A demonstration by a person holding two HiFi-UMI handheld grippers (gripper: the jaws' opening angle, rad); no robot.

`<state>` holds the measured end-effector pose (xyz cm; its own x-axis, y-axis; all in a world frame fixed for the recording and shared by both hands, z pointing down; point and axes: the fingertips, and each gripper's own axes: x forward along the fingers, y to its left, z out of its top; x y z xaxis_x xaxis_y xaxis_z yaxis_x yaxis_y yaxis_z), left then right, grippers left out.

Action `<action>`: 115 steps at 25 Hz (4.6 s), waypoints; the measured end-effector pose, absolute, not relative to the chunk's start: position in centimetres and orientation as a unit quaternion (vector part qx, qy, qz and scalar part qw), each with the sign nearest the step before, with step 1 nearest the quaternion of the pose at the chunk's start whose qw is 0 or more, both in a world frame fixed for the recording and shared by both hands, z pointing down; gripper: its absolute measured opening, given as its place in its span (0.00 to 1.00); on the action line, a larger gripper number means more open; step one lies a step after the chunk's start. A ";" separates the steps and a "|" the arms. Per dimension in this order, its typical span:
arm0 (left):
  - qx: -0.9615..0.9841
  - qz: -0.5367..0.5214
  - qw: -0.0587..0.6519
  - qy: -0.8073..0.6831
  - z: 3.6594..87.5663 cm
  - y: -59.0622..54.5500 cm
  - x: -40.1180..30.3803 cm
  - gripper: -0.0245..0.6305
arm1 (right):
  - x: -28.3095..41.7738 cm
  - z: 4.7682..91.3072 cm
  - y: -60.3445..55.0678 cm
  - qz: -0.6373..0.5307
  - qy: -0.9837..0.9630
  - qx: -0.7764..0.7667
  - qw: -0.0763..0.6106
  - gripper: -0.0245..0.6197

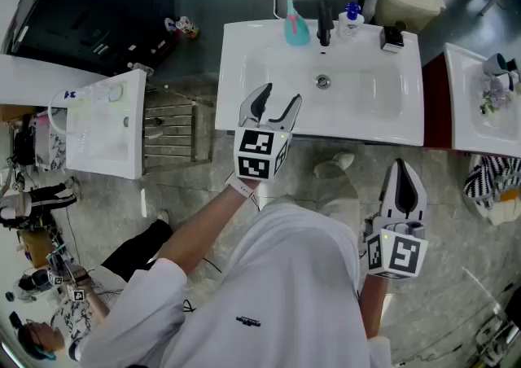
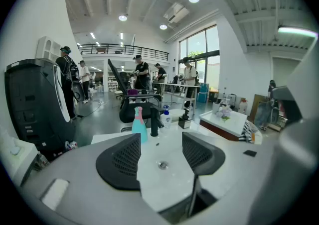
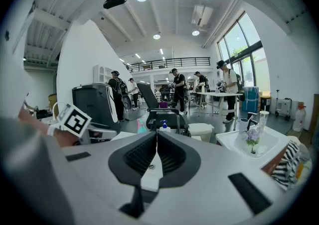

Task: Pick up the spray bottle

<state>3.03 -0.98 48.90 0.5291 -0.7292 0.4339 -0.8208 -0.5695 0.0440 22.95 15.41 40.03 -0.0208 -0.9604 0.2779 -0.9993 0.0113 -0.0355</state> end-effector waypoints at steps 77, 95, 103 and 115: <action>0.883 0.123 0.163 -0.422 38.6 -6.7 -2.2 0.04 | 10.6 37.3 -3.0 0.094 -0.770 0.628 0.067 0.05; 0.872 0.121 0.187 -0.436 40.4 -10.8 -3.9 0.04 | 7.5 41.8 -13.1 0.100 -0.790 0.603 0.057 0.05; 0.867 0.121 0.187 -0.446 40.8 -12.1 -4.4 0.04 | 7.1 44.3 -16.9 0.119 -0.790 0.599 0.059 0.20; 0.860 0.124 0.195 -0.455 41.4 -13.1 -4.6 0.04 | 6.4 49.1 -22.6 0.142 -0.773 0.611 0.093 0.35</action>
